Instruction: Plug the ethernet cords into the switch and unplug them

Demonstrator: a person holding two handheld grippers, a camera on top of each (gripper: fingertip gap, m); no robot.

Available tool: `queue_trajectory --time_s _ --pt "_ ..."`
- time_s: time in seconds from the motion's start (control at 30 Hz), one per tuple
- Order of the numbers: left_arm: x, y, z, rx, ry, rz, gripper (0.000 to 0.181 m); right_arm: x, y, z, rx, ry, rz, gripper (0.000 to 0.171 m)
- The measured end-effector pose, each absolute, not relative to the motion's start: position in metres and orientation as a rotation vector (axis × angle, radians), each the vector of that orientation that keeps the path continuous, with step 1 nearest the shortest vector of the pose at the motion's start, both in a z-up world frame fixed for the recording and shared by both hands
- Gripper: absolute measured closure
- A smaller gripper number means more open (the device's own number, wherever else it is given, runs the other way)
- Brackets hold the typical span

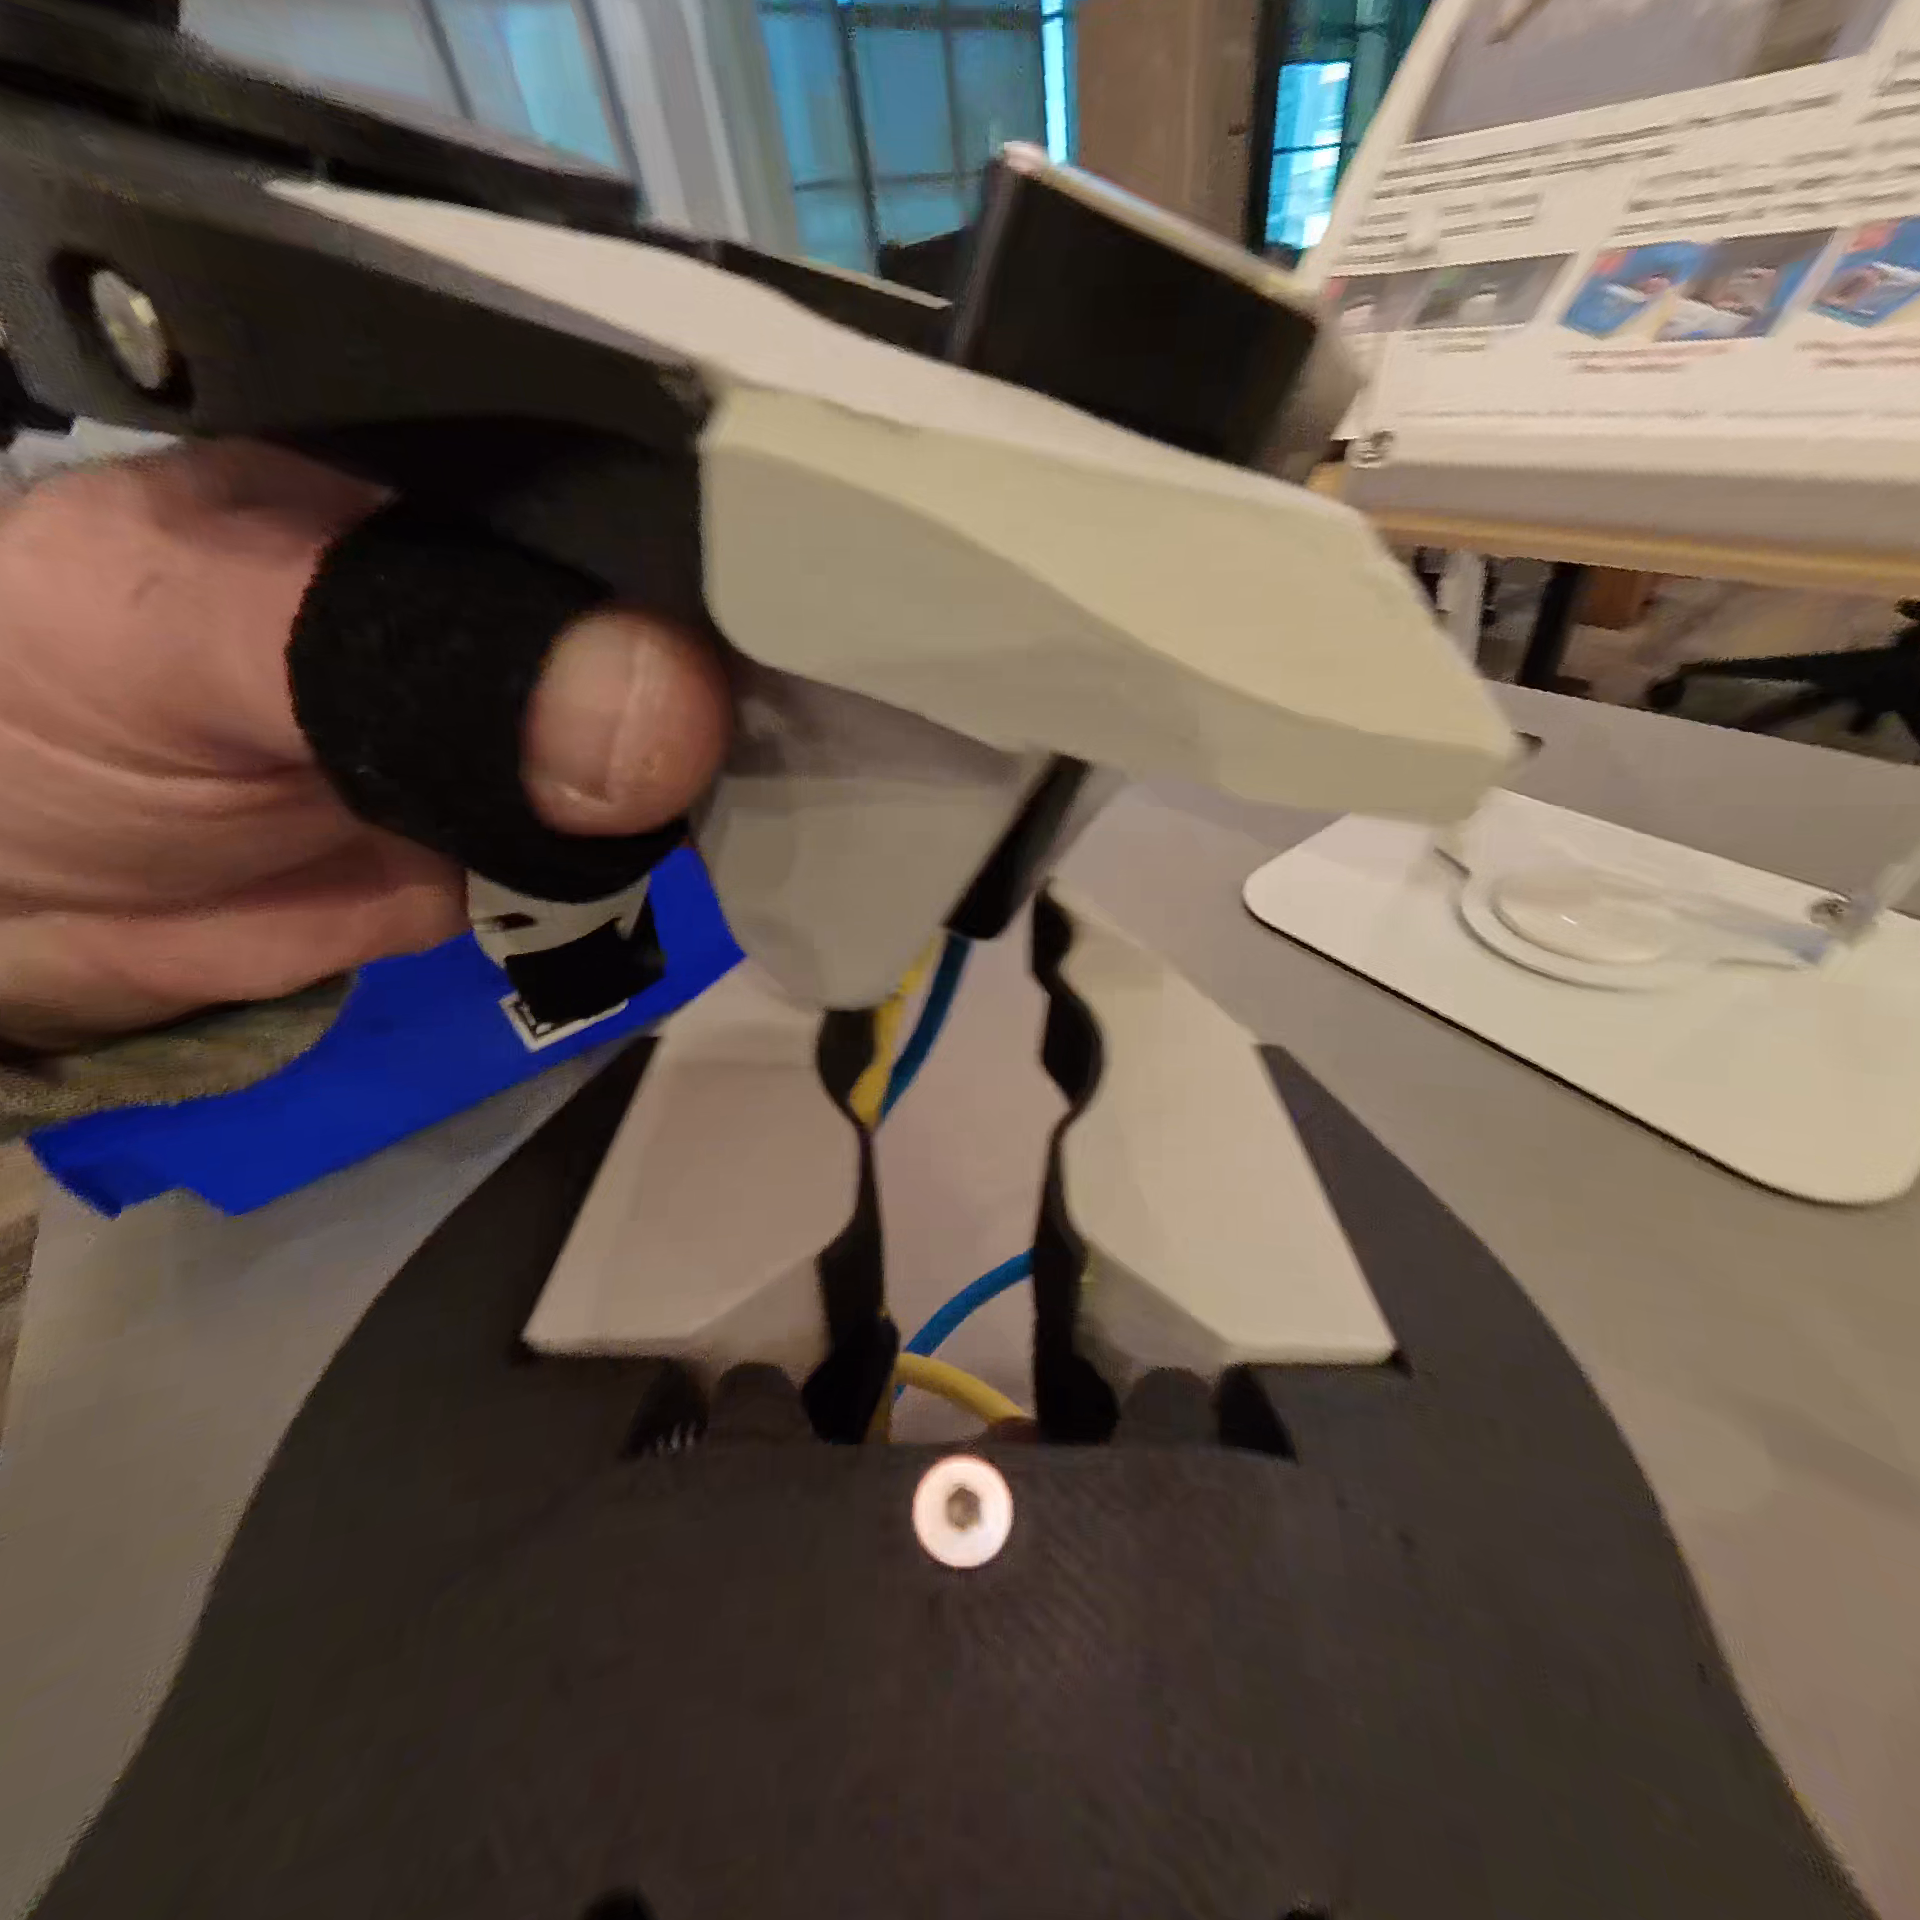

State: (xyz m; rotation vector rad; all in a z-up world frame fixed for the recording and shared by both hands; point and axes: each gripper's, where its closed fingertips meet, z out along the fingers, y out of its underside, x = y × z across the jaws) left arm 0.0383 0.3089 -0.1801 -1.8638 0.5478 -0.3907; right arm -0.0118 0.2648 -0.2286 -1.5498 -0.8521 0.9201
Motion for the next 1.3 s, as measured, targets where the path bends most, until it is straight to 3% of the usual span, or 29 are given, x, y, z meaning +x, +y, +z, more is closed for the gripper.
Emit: queue_trajectory --time_s 0.13,0.2,0.4,0.73,0.9,1.03,1.13,1.3 --pt "0.040 0.307 -0.185 -1.886 0.587 -0.377 0.073 -0.012 0.262 -0.233 -1.548 -0.927 0.855 0.158" --pt "0.040 0.303 -0.184 -1.880 0.640 -0.402 0.082 -0.004 0.263 -0.234 -1.576 -0.936 0.896 0.166" --pt "0.029 0.278 -0.160 -1.771 0.893 -0.377 0.079 0.014 0.247 -0.231 -1.611 -1.117 1.157 0.167" --pt "0.009 0.236 -0.168 -0.951 1.591 0.592 0.081 0.031 0.192 -0.234 -1.623 -1.357 1.673 0.168" --pt "0.018 0.223 -0.203 -0.659 1.795 0.826 0.090 0.032 0.175 -0.238 -1.621 -1.414 1.805 0.168" --pt "0.022 0.225 -0.200 -0.488 1.764 0.962 0.099 0.030 0.160 -0.239 -1.602 -1.472 1.879 0.168" --pt "0.024 0.219 -0.210 -0.397 1.792 0.969 0.130 0.034 0.157 -0.238 -1.580 -1.473 1.952 0.169" --pt "0.044 0.202 -0.225 -0.294 1.842 0.946 0.130 0.037 0.133 -0.242 -1.513 -1.593 2.057 0.169"
